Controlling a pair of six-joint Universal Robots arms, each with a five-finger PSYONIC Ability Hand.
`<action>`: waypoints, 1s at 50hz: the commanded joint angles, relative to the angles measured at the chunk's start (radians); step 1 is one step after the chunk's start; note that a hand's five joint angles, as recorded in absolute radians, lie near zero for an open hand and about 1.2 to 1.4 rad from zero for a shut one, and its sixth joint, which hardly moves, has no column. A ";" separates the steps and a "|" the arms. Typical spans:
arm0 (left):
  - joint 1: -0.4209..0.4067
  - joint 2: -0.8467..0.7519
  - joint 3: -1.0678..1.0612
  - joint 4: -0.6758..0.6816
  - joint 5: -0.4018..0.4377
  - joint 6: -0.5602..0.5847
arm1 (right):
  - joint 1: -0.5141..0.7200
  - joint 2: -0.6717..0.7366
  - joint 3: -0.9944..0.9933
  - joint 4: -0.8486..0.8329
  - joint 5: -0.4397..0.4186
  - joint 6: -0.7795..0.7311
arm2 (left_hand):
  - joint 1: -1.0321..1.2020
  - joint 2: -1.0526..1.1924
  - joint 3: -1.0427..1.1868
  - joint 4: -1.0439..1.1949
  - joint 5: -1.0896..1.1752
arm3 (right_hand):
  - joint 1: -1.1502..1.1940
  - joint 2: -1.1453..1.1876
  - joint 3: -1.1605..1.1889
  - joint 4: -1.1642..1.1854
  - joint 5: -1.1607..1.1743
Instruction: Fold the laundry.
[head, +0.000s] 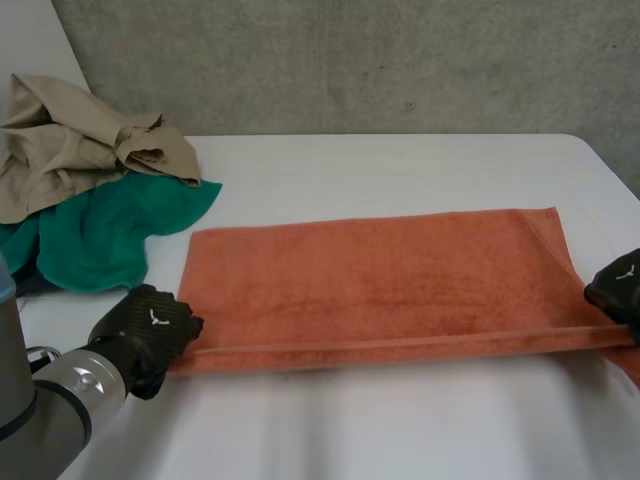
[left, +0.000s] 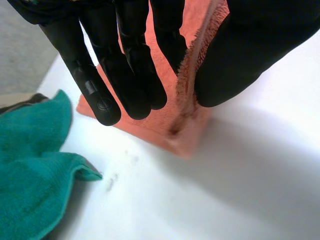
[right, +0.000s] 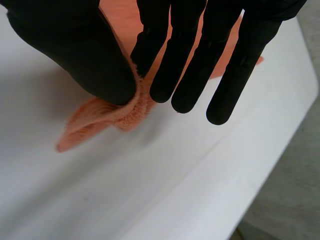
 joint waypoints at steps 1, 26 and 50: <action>-0.018 -0.197 0.144 0.153 -0.009 0.005 | 0.008 0.099 -0.034 -0.228 0.012 0.022 | 0.271 0.198 0.201 0.193 0.217 | 0.275 0.223 0.206 0.196 0.232; -0.028 -0.548 1.177 0.788 -0.124 -0.014 | 0.197 0.247 -0.666 -1.086 0.103 0.205 | 0.271 0.198 0.201 0.193 0.217 | 0.275 0.223 0.206 0.196 0.232; -0.028 -0.493 0.485 0.747 -0.109 -0.100 | 0.146 0.307 -0.261 -0.748 -0.068 0.433 | 0.271 0.198 0.201 0.193 0.217 | 0.275 0.223 0.206 0.196 0.232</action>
